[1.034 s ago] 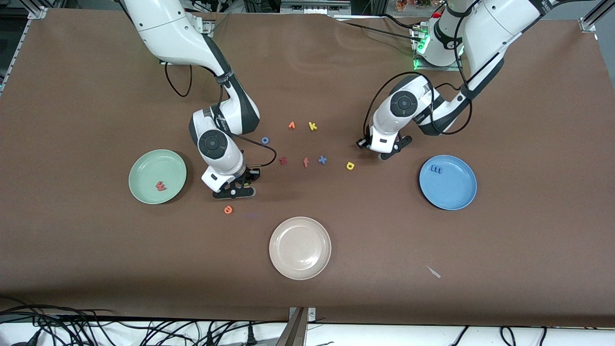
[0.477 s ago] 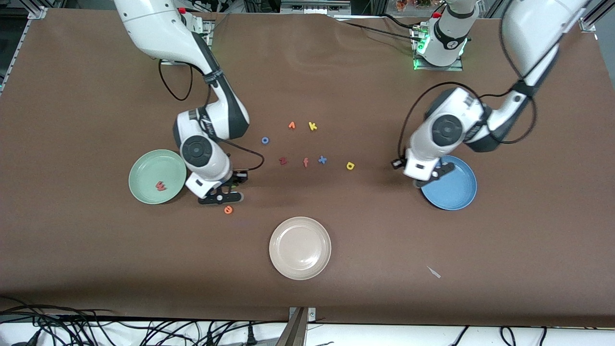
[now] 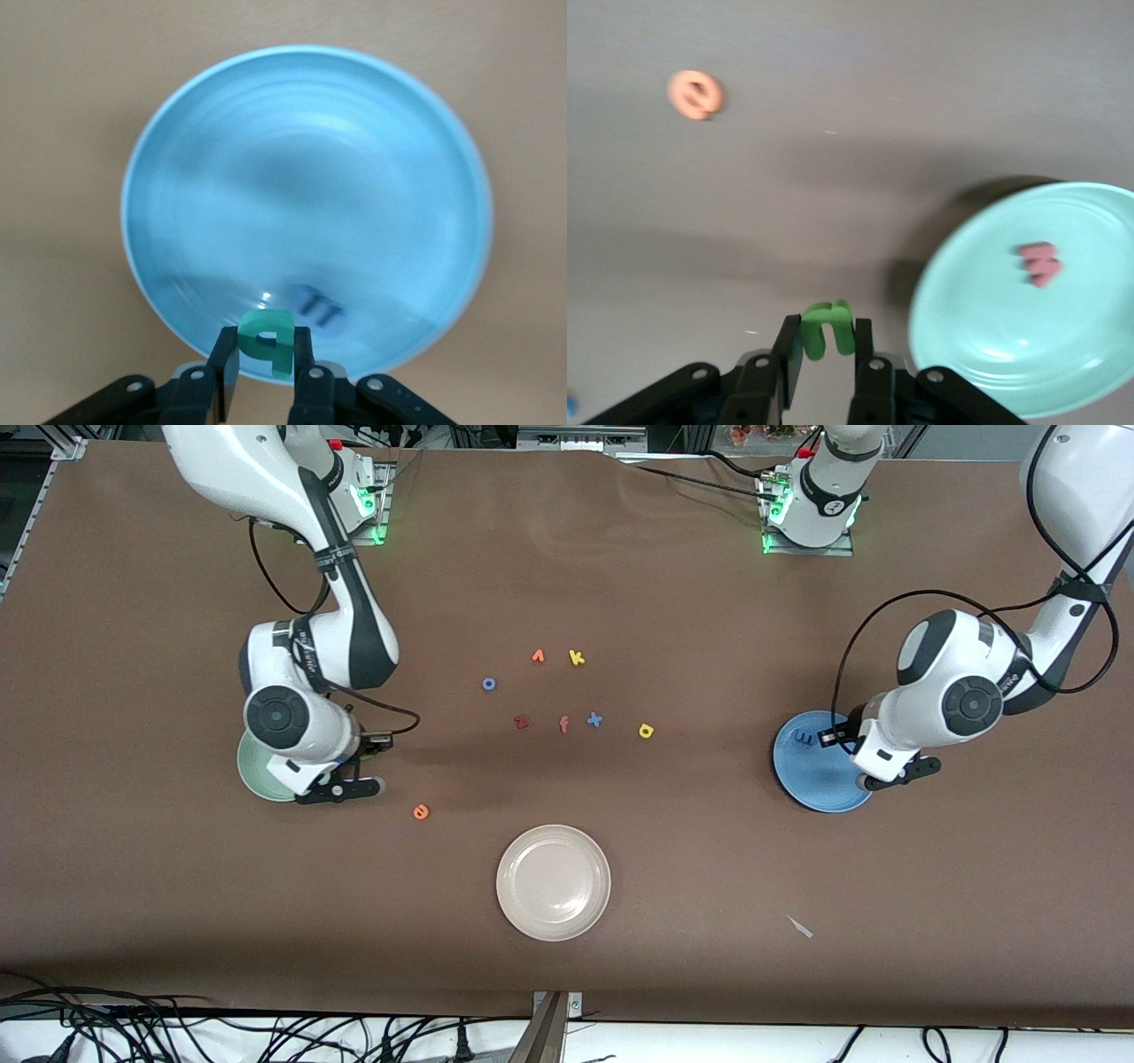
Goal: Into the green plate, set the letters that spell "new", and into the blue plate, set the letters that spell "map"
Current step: 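Open the left gripper over blue plate while the right gripper opens over green, then grasp the yellow a with the left gripper while the right gripper grasps e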
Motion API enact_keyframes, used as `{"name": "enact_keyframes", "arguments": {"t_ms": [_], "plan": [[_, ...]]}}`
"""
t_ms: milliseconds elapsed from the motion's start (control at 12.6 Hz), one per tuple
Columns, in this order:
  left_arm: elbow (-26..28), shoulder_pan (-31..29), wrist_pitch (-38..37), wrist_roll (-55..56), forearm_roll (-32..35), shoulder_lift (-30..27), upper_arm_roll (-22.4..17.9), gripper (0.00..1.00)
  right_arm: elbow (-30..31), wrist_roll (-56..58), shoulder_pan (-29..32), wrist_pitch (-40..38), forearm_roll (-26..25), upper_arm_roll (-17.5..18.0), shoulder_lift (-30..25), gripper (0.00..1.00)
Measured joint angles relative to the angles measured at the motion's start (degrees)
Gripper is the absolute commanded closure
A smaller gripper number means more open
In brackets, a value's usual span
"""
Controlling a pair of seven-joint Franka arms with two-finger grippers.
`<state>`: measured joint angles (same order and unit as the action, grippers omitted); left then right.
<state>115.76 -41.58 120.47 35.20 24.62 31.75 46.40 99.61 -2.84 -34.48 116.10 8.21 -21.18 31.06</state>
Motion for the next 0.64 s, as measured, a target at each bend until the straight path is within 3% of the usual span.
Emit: {"name": "enact_keyframes", "arguments": {"t_ms": [80,159,239,398,477,557,636], "plan": [[0.06,0.02,1.03,-0.67,2.16,1.54,-0.95,0.66,0.27,0.48,0.28,-0.37,0.00,-1.37,0.04,0.84],[0.05,0.03,2.16,-0.70,3.73,3.03,-1.48,0.18,0.46,0.77,1.07,-0.53,0.00,-2.13,0.09,0.84],[-0.07,0.00,2.83,-0.70,4.50,4.19,-1.74,0.00,0.60,1.59,2.54,-0.59,0.00,-2.50,0.20,0.84],[-0.45,0.08,3.06,-0.69,4.57,4.80,-1.75,0.00,0.81,5.23,6.39,-0.58,0.00,-2.72,0.88,0.79],[-0.85,0.14,3.05,-0.64,4.57,4.78,-1.31,0.00,0.83,6.82,8.37,-0.49,0.00,-2.72,1.46,0.49],[-1.30,0.11,2.69,-0.23,4.02,4.72,-0.02,0.00,0.83,8.25,9.90,-0.38,0.00,-2.73,1.95,0.04],[-1.74,0.07,1.54,1.53,2.83,4.58,2.49,0.00,0.83,8.73,10.57,-0.25,0.01,-2.72,2.25,0.00]]}}
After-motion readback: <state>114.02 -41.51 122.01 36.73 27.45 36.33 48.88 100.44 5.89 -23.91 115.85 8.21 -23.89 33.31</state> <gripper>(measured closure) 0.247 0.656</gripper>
